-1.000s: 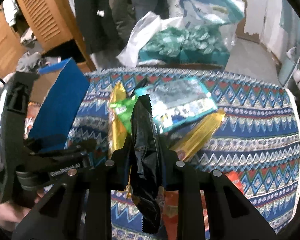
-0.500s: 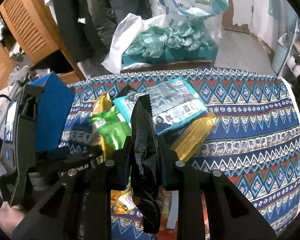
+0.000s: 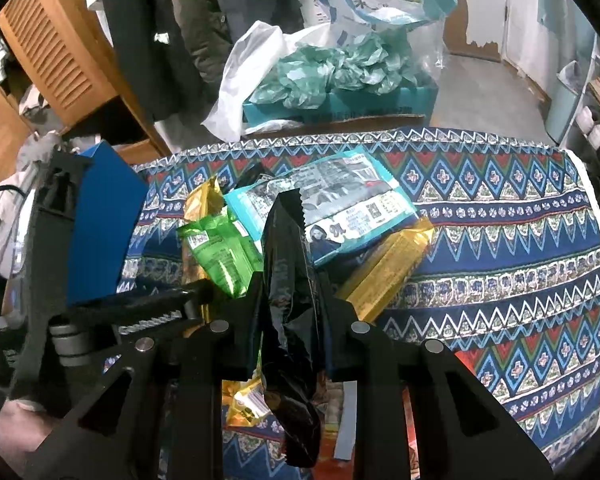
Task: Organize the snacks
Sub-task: 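Grasp the long yellow stick package with the left tool while the right tool holds the black bag, then carry the yellow package and black bag over the cardboard box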
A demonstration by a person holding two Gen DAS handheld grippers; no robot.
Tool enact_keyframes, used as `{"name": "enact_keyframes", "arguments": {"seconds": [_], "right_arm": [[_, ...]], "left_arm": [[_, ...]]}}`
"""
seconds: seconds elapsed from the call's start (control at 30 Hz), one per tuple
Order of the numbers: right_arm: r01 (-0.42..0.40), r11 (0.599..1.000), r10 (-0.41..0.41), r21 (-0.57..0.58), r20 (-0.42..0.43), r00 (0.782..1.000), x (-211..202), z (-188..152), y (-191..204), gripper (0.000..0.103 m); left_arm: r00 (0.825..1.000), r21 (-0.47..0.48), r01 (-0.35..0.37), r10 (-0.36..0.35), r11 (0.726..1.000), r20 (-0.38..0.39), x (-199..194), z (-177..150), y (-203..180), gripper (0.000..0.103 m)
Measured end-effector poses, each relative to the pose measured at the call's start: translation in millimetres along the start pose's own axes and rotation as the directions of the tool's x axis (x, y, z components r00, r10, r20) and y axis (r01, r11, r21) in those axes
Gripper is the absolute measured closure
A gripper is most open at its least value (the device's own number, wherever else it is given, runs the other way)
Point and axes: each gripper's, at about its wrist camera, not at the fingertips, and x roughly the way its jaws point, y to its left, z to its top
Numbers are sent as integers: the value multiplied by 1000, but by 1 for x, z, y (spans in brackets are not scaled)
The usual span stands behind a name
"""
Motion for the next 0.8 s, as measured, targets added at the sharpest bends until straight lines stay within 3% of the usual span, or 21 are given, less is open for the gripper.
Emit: {"name": "enact_keyframes", "arguments": {"seconds": [0.23, 0.3, 0.37, 0.5, 0.8], "right_arm": [[-7, 1000, 7, 4, -9, 1000, 4, 0, -2, 81], [-9, 1000, 9, 7, -10, 1000, 4, 0, -3, 81], [-10, 1000, 10, 6, -9, 1000, 4, 0, -4, 81], [-7, 1000, 7, -1, -5, 1000, 2, -1, -3, 81], [13, 999, -12, -40, 25, 1000, -9, 2, 11, 81]], "left_arm": [[1000, 50, -26, 26, 998, -1, 13, 4, -10, 24], [1000, 73, -14, 13, 997, 7, 13, 5, -13, 47], [999, 76, 44, -43, 996, -14, 14, 5, -15, 68], [1000, 110, 9, -11, 994, 19, 7, 3, -17, 71], [995, 124, 25, -36, 992, 92, -26, -3, -4, 71]]}}
